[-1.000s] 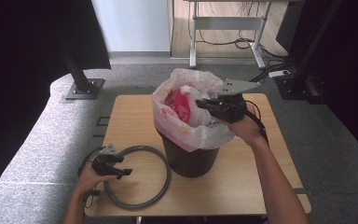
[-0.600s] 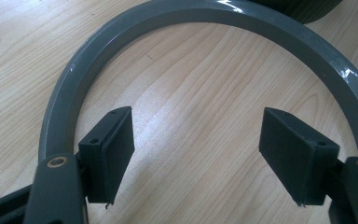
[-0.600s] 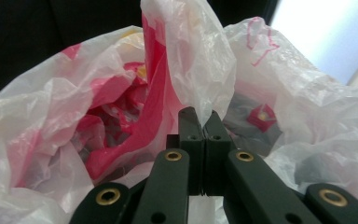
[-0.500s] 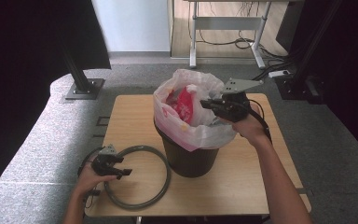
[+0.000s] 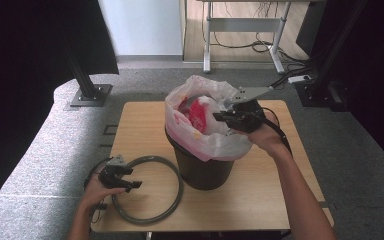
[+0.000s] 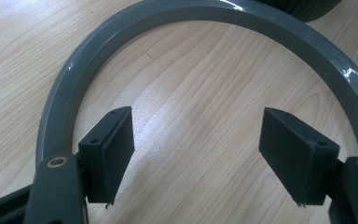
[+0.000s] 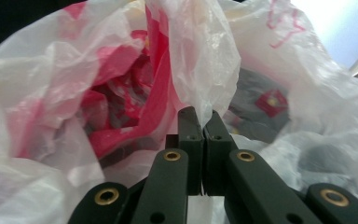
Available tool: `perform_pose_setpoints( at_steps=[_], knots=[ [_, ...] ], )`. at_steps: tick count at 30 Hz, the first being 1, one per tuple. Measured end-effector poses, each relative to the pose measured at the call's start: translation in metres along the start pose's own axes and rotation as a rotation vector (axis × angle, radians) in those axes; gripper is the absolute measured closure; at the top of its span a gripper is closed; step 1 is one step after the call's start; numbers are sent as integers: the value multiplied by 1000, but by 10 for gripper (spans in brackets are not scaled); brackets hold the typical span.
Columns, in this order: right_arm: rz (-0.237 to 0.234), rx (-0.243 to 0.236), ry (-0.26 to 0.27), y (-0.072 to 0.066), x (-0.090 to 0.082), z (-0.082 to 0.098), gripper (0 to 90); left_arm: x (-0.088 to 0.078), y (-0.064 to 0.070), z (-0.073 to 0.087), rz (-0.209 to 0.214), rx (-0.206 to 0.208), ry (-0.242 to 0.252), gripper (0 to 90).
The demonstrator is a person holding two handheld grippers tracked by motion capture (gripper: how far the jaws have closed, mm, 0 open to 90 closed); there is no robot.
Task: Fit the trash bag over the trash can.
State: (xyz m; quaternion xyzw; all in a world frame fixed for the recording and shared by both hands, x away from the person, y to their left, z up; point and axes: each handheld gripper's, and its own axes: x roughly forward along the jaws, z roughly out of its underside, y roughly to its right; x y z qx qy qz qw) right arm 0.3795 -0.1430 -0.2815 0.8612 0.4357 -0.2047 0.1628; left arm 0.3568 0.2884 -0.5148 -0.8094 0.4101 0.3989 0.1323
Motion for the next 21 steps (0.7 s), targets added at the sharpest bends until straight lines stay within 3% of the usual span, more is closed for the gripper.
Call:
perform_pose_setpoints(
  at_steps=[6,14,21],
  knots=[
    [-11,-11,-28,-6,8,-3,880,-2,-1,1,0,-3,6,266],
    [6,27,-64,1,7,2,870,-1,-1,1,0,-4,3,266],
    [4,25,-51,0,4,4,752,0,0,1,1,-3,-1,266]
  ],
)
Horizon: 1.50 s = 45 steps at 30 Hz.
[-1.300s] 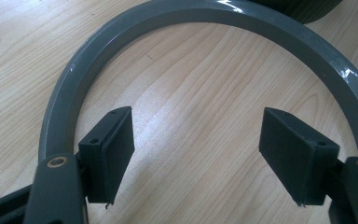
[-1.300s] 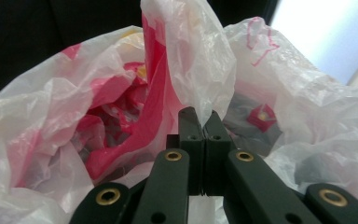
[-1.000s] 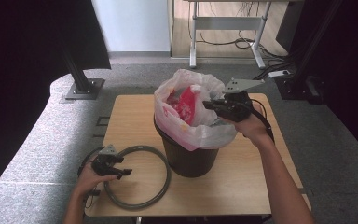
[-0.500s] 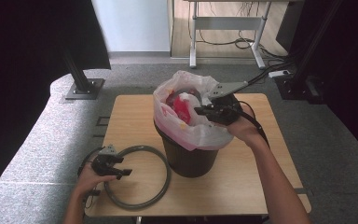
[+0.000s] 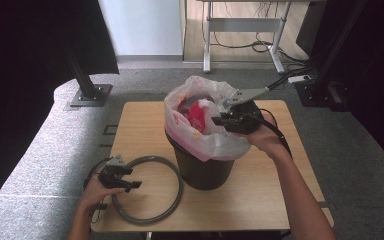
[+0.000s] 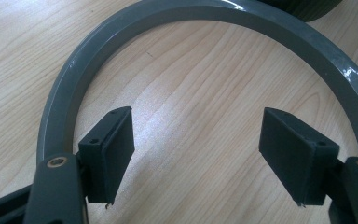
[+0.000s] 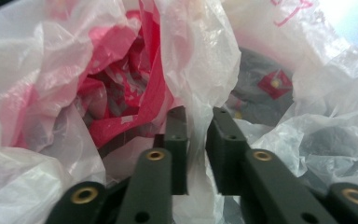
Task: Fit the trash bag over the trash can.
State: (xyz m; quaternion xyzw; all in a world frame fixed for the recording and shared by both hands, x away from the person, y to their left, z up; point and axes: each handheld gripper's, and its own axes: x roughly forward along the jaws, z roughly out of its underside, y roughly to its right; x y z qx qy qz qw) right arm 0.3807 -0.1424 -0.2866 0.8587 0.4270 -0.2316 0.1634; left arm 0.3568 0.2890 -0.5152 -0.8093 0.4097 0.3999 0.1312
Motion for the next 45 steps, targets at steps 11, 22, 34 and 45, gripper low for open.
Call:
perform_pose_setpoints(
  at_steps=[11,22,34,45],
  knots=[
    [21,-2,86,-5,-14,-4,450,0,0,0,0,0,1,266],
    [5,-68,91,-26,-18,-16,343,0,1,-1,1,4,-1,266],
    [-57,-77,45,-44,1,-17,313,-1,0,0,1,2,1,266],
    [-103,-91,12,-59,12,-10,317,1,1,-1,4,0,-6,266]
  ],
)
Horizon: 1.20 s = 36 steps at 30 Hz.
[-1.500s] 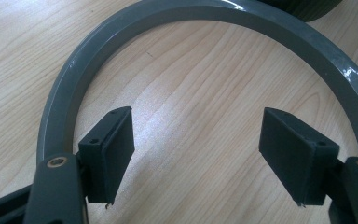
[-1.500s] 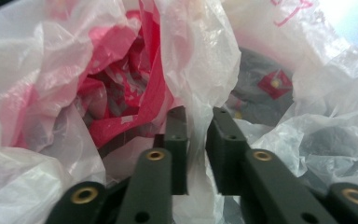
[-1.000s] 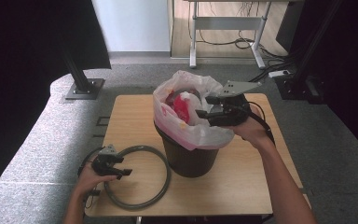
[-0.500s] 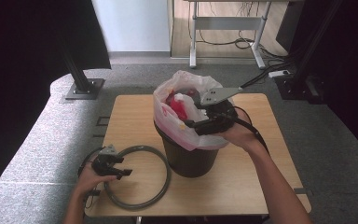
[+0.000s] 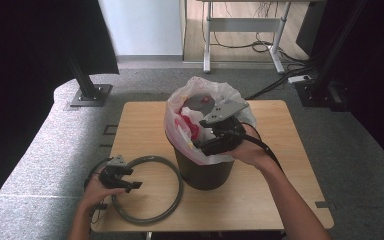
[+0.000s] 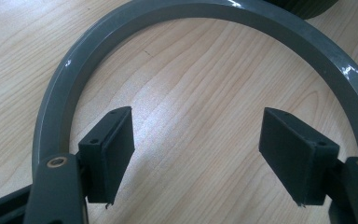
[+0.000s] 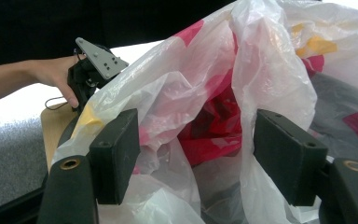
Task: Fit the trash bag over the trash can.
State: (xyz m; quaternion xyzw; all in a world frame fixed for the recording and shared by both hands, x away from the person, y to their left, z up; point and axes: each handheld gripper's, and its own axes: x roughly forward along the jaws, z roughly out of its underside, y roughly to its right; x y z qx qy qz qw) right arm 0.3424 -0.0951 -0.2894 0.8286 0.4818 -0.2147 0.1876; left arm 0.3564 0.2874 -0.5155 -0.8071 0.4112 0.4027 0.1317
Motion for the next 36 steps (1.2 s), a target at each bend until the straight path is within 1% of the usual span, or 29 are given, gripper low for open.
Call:
perform_pose_setpoints(
  at_steps=[6,10,15,16,17,20,25,27,30,33,36],
  knots=[
    [9,-9,-13,-3,7,1,319,0,0,0,0,0,-1,266],
    [12,-6,-9,-1,5,1,318,0,0,1,1,-1,1,265],
    [23,11,30,6,-5,3,309,0,-1,1,1,-3,0,266],
    [17,15,49,7,-11,4,309,0,-1,1,1,-4,0,265],
    [17,15,49,7,-11,4,309,0,-1,1,1,-2,0,265],
    [23,8,70,10,-18,4,311,0,-1,1,1,-3,0,266],
    [32,23,105,22,-33,0,320,0,-1,1,1,-2,-2,266],
    [36,24,103,27,-35,-3,323,1,-1,1,2,-1,-3,266],
    [27,20,99,34,-35,-9,375,0,-1,1,2,-2,-1,266],
    [-7,19,83,41,-30,-14,443,0,-2,1,2,-3,1,266],
    [-34,13,47,46,-20,-18,469,0,-2,2,2,-4,2,266]
  ],
)
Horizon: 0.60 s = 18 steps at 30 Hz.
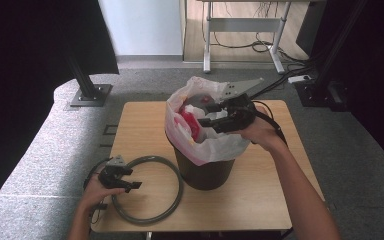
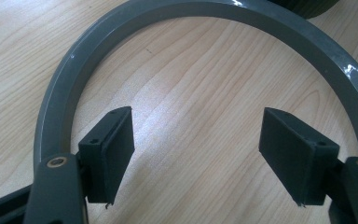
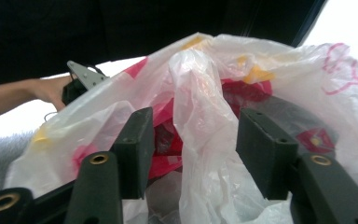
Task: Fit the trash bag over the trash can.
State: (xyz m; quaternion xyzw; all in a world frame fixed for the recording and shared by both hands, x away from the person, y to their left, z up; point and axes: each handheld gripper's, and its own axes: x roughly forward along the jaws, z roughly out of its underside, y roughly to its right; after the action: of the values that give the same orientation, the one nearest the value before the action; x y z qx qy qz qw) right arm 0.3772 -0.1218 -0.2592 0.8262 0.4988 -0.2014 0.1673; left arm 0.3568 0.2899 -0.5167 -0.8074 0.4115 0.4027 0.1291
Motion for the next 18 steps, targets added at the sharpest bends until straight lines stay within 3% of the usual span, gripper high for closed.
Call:
perform_pose_setpoints(
  at_steps=[3,9,11,13,16,18],
  knots=[
    [-27,-8,-28,3,9,-1,549,-1,-1,0,-1,0,3,266],
    [-81,-83,-62,7,12,1,845,0,-1,1,1,-1,0,266],
    [-96,-96,-75,11,10,2,876,0,-1,1,1,-1,1,266],
    [-150,-118,-81,17,9,3,876,-1,-1,1,1,-1,2,266],
    [-187,-140,-83,26,9,6,882,-1,-1,1,1,-4,4,266],
    [-182,-153,-95,29,10,6,890,-1,-2,2,-1,-7,3,266]
  ],
)
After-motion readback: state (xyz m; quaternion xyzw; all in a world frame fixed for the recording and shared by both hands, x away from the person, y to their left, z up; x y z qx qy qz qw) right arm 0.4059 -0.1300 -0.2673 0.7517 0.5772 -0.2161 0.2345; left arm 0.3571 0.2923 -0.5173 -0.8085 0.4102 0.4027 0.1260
